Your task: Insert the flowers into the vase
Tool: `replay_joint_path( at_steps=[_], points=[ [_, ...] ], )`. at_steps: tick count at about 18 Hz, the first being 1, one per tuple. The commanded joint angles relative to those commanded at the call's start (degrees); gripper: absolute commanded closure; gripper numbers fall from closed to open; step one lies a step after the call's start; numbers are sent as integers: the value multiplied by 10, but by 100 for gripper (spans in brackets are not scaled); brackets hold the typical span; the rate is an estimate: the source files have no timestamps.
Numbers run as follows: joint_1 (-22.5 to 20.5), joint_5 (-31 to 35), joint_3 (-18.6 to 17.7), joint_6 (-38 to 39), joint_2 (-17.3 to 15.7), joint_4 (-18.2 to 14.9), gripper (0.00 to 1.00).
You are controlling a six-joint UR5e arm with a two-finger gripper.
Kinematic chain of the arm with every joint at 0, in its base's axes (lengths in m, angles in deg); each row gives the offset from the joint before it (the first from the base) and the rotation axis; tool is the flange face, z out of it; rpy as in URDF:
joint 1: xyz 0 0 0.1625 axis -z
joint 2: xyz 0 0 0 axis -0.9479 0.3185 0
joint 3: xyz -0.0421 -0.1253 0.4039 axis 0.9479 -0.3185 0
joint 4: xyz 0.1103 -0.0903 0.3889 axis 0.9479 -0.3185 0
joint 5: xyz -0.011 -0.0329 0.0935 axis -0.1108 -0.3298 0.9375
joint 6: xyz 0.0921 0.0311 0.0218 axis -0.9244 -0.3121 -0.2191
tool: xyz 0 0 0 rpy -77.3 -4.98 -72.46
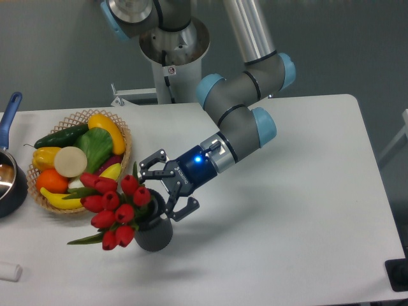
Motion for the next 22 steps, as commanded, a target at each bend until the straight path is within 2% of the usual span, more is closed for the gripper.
replay_joint_path(
  at_steps=[1,4,8,10,13,15,19,22],
  points=[
    [-2,12,1,0,-8,2,0],
    [-14,111,6,-15,-33,7,0],
    [-37,156,0,-16,-68,4,0],
    [-53,221,-1,-16,-99,4,0],
    [-71,370,10,-15,-135,6,0],
    [-74,426,31,-8,-155,1,0],
    [-95,474,68,-8,-171,-4,0],
    [-98,546,107,-14,-178,-33,0]
  ],
)
